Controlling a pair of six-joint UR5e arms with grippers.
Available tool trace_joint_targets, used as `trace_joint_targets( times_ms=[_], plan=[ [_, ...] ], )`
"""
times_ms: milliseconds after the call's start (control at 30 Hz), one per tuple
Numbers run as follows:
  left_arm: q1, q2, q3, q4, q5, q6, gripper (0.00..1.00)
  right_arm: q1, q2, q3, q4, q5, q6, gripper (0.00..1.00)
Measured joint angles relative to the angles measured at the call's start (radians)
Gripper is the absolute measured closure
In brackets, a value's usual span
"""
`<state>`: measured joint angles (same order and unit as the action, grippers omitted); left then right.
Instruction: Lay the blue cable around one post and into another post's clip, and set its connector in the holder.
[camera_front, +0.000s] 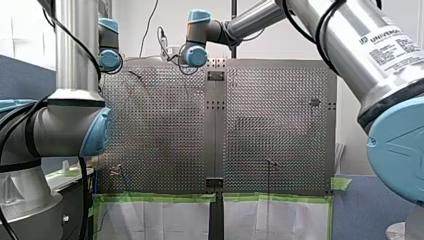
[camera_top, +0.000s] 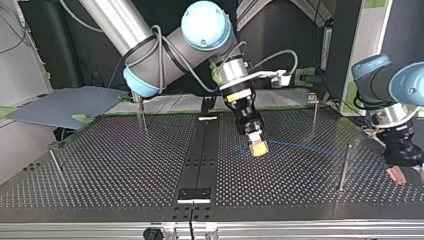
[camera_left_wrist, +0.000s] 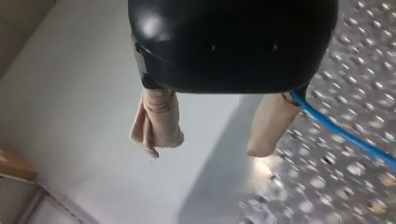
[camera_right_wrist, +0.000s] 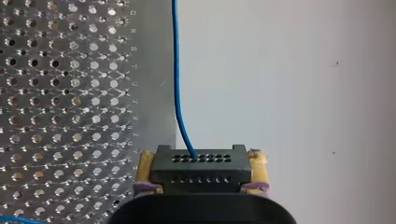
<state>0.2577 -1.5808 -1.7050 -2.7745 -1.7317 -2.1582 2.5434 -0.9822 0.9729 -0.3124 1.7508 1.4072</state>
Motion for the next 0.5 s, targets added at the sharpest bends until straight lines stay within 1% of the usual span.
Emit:
trace_joint_targets(
  times_ms=[167, 300, 500],
  plan=[
    [0.009, -0.030, 0.008, 0.015, 0.015, -0.003, 0.00, -0.007, 0.018, -0.019, 0.005, 0.002, 0.007, 1.00],
    [0.015, -0.064, 0.016, 0.022, 0.023, 0.002, 0.00, -0.021, 0.024, -0.022, 0.000, 0.004, 0.021, 1.00],
    [0.025, -0.085, 0.019, 0.026, 0.039, 0.009, 0.00, -0.040, 0.031, -0.022, 0.006, 0.004, 0.026, 1.00]
  ],
)
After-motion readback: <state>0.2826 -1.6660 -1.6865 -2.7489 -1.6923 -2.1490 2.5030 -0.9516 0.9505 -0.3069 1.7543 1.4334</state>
